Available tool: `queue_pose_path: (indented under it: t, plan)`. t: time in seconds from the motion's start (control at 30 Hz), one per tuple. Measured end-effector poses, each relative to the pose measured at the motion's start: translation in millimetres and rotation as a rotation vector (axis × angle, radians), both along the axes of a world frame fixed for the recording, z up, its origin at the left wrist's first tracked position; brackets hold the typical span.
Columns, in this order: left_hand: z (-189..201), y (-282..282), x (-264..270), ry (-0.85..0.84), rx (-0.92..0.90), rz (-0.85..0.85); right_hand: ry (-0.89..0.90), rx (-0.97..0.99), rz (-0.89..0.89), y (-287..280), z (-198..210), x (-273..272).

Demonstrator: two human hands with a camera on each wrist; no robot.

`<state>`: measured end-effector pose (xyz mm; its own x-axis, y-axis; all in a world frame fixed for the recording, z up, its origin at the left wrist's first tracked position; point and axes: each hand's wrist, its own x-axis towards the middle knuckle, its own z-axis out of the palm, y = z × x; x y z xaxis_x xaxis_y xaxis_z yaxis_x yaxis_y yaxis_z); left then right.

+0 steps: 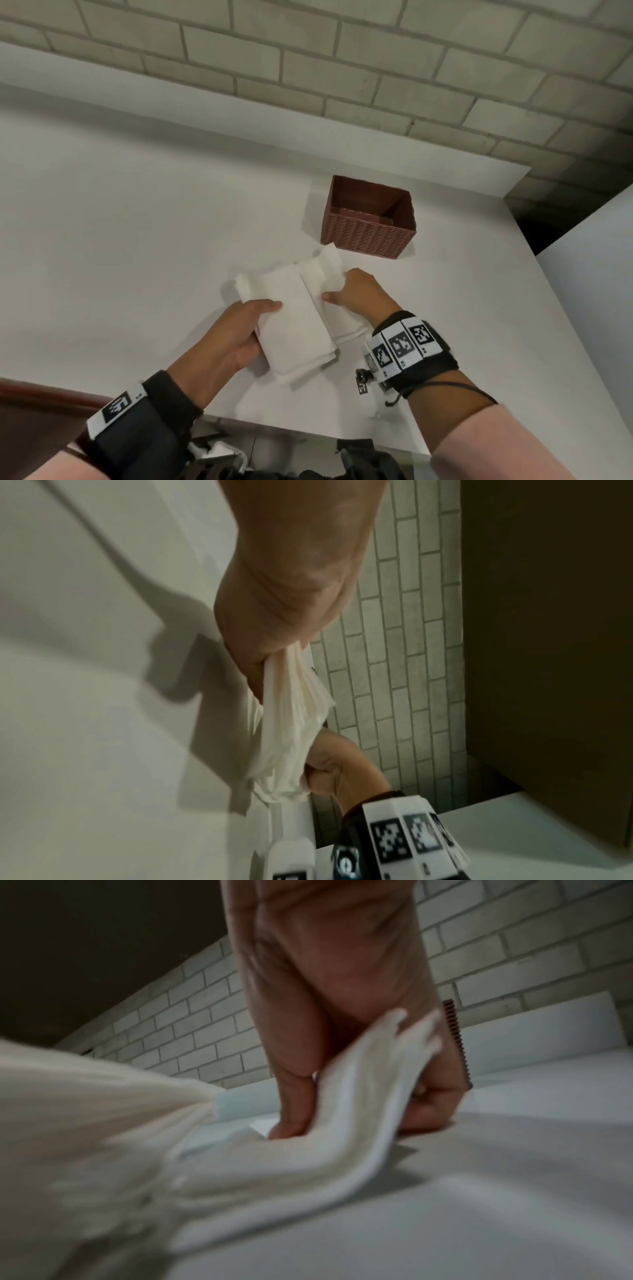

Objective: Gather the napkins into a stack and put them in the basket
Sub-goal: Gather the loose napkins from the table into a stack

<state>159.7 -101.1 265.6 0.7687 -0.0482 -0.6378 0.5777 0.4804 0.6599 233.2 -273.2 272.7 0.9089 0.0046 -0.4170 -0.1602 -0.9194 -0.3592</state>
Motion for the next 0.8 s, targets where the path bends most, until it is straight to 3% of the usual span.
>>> queue_pose_path:
  t: [0.13, 0.23, 0.33, 0.4, 0.43, 0.53, 0.63, 0.73, 0.8]
  plan:
    - [3, -7, 13, -0.03, -0.001, 0.016, -0.005, 0.028, -0.023, -9, 11, -3]
    - [7, -12, 24, -0.047, 0.012, 0.009, -0.198, 0.117, -0.076, -21, 43, -4]
    - [12, -19, 35, -0.07, 0.026, -0.02, -0.358, 0.449, -0.111, -24, 90, -14]
    - [16, -26, 42, -0.099, 0.02, -0.083, -0.27, 0.723, -0.127, -21, 105, -20]
    - [19, -31, 46, -0.119, 0.001, -0.115, -0.209, 0.747, -0.12, -19, 105, -22]
    - [32, -44, 52, -0.142, -0.054, -0.14, -0.136, 0.567, -0.091, -11, 80, -27]
    - [35, -49, 57, -0.151, -0.159, -0.083, -0.232, 0.434, -0.104, -13, 60, -30]
    - [32, -51, 57, -0.103, -0.251, -0.083, -0.271, 0.382, -0.118, -17, 55, -30]
    - [34, -58, 54, -0.101, -0.214, -0.114, -0.285, 0.364, -0.078, -11, 52, -32]
